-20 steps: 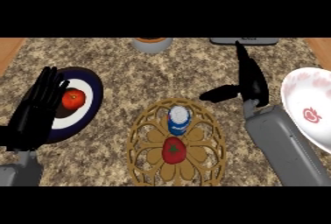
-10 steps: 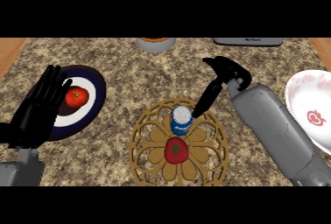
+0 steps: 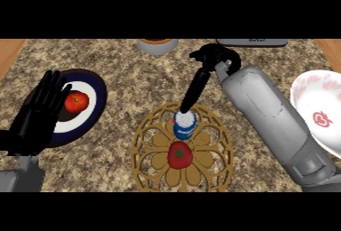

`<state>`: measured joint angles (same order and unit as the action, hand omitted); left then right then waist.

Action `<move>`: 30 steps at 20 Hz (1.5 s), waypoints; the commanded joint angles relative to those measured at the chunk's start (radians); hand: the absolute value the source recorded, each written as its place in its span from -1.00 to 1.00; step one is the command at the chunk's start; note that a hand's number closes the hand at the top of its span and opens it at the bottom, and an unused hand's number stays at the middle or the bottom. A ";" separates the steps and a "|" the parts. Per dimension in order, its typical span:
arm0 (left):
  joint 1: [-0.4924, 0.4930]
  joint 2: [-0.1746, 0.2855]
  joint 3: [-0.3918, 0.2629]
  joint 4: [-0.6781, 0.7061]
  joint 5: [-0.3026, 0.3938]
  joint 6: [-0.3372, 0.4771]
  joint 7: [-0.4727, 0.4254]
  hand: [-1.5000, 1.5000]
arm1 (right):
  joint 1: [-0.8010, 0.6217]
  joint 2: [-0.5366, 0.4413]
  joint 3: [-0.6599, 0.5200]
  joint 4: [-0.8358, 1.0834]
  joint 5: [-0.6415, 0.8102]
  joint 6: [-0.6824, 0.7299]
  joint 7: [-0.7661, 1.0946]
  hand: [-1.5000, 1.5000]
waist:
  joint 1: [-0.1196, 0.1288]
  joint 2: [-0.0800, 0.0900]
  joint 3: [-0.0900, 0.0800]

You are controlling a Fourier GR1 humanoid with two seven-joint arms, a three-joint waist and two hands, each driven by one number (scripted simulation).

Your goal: Pick the can from the placemat and place it in the bowl

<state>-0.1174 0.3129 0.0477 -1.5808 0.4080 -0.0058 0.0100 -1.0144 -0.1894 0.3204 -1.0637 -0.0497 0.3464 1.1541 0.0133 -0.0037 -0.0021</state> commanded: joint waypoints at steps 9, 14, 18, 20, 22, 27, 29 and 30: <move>-0.015 -0.044 -0.006 0.024 -0.039 0.034 -0.012 0.00 | 0.081 0.066 0.128 -0.098 0.041 -0.060 0.227 -1.00 | -0.031 -0.005 0.001; 0.006 0.000 0.033 0.002 -0.009 -0.011 0.017 0.00 | 0.161 0.052 0.159 -0.228 0.114 -0.117 0.215 -1.00 | -0.026 -0.005 0.002; -0.009 -0.038 -0.006 -0.005 -0.057 0.026 0.021 0.00 | 0.194 0.026 0.167 -0.234 0.140 -0.069 0.175 -1.00 | -0.022 -0.001 0.002; -0.042 -0.028 0.021 0.025 -0.046 0.008 0.006 0.00 | 0.221 0.036 0.169 -0.222 0.189 -0.112 0.127 -1.00 | -0.020 0.001 0.002; 0.017 -0.047 0.002 -0.012 -0.046 -0.007 -0.009 0.00 | 0.269 0.043 0.191 -0.236 0.200 -0.103 0.116 -1.00 | -0.016 0.000 0.002; 0.008 -0.030 0.017 -0.059 -0.032 0.001 0.059 0.00 | 0.246 0.109 0.195 -0.165 0.220 -0.101 0.135 -1.00 | -0.007 0.002 0.002; 0.025 -0.009 0.052 -0.024 -0.015 -0.049 0.011 0.00 | 0.207 0.089 0.155 -0.131 0.201 -0.064 0.126 -1.00 | -0.006 0.002 0.001; 0.029 -0.046 0.010 -0.043 -0.055 -0.012 0.011 0.00 | 0.198 0.112 0.155 -0.065 0.222 -0.086 0.076 -1.00 | -0.003 0.004 0.002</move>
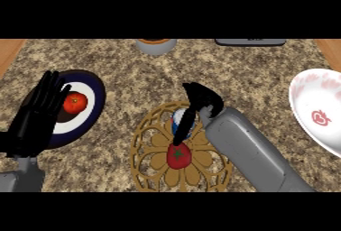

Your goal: Pick the can from the placemat and place it in the bowl

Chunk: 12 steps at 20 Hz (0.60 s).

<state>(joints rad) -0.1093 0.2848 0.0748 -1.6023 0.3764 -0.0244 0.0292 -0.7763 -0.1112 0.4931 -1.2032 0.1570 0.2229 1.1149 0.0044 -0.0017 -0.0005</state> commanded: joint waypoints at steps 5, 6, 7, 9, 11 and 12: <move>-0.083 -0.018 0.003 0.051 -0.016 0.025 0.040 0.00 | 0.033 0.032 0.010 0.042 0.030 0.046 0.112 -1.00 | -0.006 0.001 0.000; 0.011 -0.015 -0.004 -0.078 -0.008 0.035 0.075 0.00 | 0.009 0.055 -0.008 0.034 0.017 0.041 0.155 -1.00 | 0.006 -0.003 0.001; -0.049 -0.013 0.031 0.098 -0.011 -0.026 -0.051 0.00 | 0.010 0.018 -0.004 0.081 0.028 0.067 0.091 -1.00 | -0.004 0.003 0.000; -0.049 -0.015 0.018 0.047 -0.017 0.006 0.008 0.00 | 0.005 0.011 0.003 0.094 0.017 0.109 0.068 1.00 | 0.000 0.002 0.000; -0.011 -0.035 -0.011 0.026 -0.029 -0.006 -0.010 0.00 | -0.059 0.003 0.031 0.122 0.033 0.156 0.028 1.00 | 0.009 0.003 0.000; -0.057 -0.013 0.023 0.052 -0.018 0.001 0.005 0.00 | -0.084 -0.006 0.021 0.136 0.022 0.182 0.011 1.00 | 0.006 0.004 0.000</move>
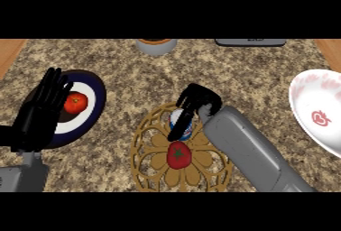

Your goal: Pick the can from the placemat and place it in the bowl

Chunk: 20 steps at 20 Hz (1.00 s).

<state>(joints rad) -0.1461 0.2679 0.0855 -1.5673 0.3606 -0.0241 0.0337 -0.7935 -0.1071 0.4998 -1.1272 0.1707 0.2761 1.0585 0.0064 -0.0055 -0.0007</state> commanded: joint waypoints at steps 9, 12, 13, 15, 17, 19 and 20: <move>0.029 -0.023 -0.002 -0.034 -0.020 -0.011 -0.007 0.00 | -0.042 -0.005 0.034 0.102 0.108 0.134 -0.059 1.00 | 0.002 0.006 0.001; 0.016 -0.011 0.020 -0.011 -0.005 -0.024 0.005 0.00 | -0.112 0.077 0.047 0.137 0.145 0.121 -0.009 1.00 | 0.006 0.007 0.000; 0.022 0.012 0.046 -0.017 0.004 -0.032 -0.001 0.00 | 0.083 -0.089 0.132 -0.133 0.136 0.195 -0.123 1.00 | -0.024 -0.002 0.001; 0.081 0.000 0.048 -0.008 -0.003 -0.020 -0.015 0.00 | 0.163 -0.189 0.219 -0.264 0.159 0.211 -0.330 1.00 | -0.063 -0.016 0.002; 0.071 0.011 0.068 -0.017 0.011 -0.017 -0.007 0.00 | 0.169 -0.237 0.272 -0.371 0.178 0.225 -0.449 1.00 | -0.089 -0.033 0.005; 0.079 0.013 0.076 -0.012 -0.002 0.000 -0.008 0.00 | 0.205 -0.316 0.288 -0.461 0.192 0.217 -0.540 1.00 | -0.122 -0.041 0.009; 0.082 0.018 0.086 -0.016 0.010 -0.001 0.002 0.00 | 0.214 -0.382 0.271 -0.513 0.200 0.210 -0.590 1.00 | -0.129 -0.041 0.009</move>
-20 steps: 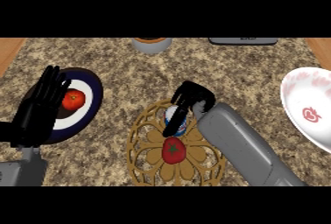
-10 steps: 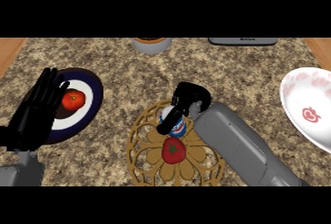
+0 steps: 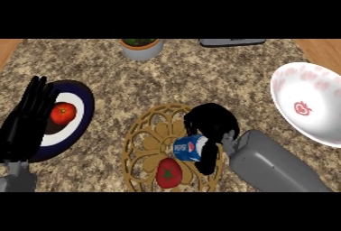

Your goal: Pick the can from the placemat and place it in the bowl

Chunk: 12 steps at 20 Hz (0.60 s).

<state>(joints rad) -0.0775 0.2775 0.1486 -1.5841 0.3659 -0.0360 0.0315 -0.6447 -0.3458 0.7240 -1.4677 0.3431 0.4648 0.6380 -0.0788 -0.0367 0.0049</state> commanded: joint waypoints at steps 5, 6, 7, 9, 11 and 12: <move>0.063 0.012 0.051 -0.018 0.014 0.012 -0.014 0.00 | 0.171 -0.415 -0.117 -0.415 0.045 -0.092 -0.335 1.00 | -0.070 -0.009 0.003; 0.070 -0.011 0.032 -0.016 0.006 0.018 -0.018 0.00 | 0.199 -0.466 -0.167 -0.441 0.045 -0.120 -0.362 1.00 | -0.081 -0.004 0.003; 0.074 -0.018 0.025 -0.031 -0.011 0.037 -0.020 0.00 | 0.220 -0.513 -0.217 -0.473 0.040 -0.140 -0.386 1.00 | -0.079 -0.003 0.003; 0.073 -0.017 0.020 -0.038 -0.005 0.028 -0.013 0.00 | 0.272 -0.600 -0.334 -0.499 0.026 -0.192 -0.440 1.00 | -0.070 0.005 0.002; 0.065 0.002 0.034 -0.059 0.004 0.022 -0.004 0.00 | 0.334 -0.678 -0.454 -0.496 -0.011 -0.223 -0.492 1.00 | -0.068 0.009 0.002; 0.101 0.008 0.041 -0.073 0.013 0.009 -0.003 0.00 | 0.389 -0.694 -0.500 -0.519 -0.044 -0.242 -0.501 1.00 | -0.073 0.002 0.002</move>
<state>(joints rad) -0.0045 0.2787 0.1831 -1.6279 0.3727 -0.0197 0.0252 -0.3701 -0.9077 0.3979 -1.9247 0.3505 0.2880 0.2216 -0.1469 -0.0357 0.0073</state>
